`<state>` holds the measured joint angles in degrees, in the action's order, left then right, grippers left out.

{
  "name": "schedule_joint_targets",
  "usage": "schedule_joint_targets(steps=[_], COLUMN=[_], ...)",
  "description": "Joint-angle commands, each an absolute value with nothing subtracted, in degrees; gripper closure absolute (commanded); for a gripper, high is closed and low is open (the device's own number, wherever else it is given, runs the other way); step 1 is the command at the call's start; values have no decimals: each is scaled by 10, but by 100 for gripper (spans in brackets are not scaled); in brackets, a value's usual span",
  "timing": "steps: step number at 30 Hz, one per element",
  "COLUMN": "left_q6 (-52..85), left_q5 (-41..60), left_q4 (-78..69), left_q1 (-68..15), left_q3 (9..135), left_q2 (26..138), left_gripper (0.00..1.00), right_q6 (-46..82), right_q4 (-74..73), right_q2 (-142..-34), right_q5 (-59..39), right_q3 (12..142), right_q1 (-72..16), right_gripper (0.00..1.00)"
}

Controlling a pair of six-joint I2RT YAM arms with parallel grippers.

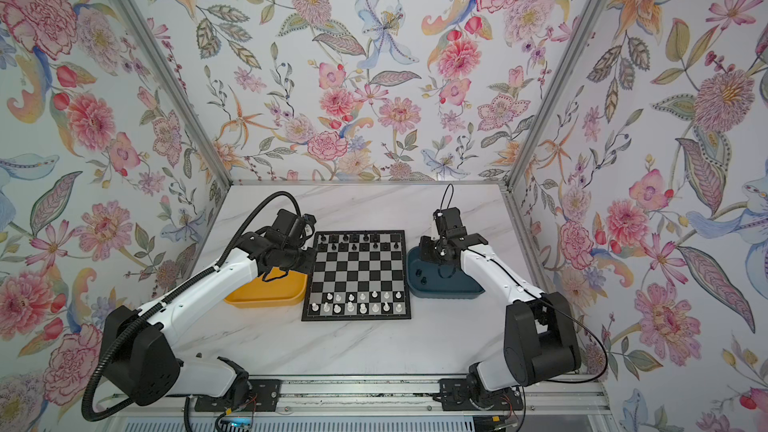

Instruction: Set up the chess pieces on the board

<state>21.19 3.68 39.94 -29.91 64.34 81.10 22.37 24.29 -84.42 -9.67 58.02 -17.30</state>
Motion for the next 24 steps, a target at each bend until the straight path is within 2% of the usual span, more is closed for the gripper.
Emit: schedule_joint_targets(steps=[1, 13, 24], left_q6=[234, 265, 272], left_q5=[34, 35, 18], left_q4=[422, 408, 416], left_q1=[-317, -370, -375], left_q3=[618, 567, 550], left_q2=[806, 820, 848], left_gripper=[94, 93, 91], right_q6=[229, 229, 233], right_q4=[236, 223, 215], right_q2=[-828, -822, -814], right_q5=[-100, -100, -98], right_q3=[568, 547, 535], right_q1=[-179, -189, -192], right_gripper=[75, 75, 75])
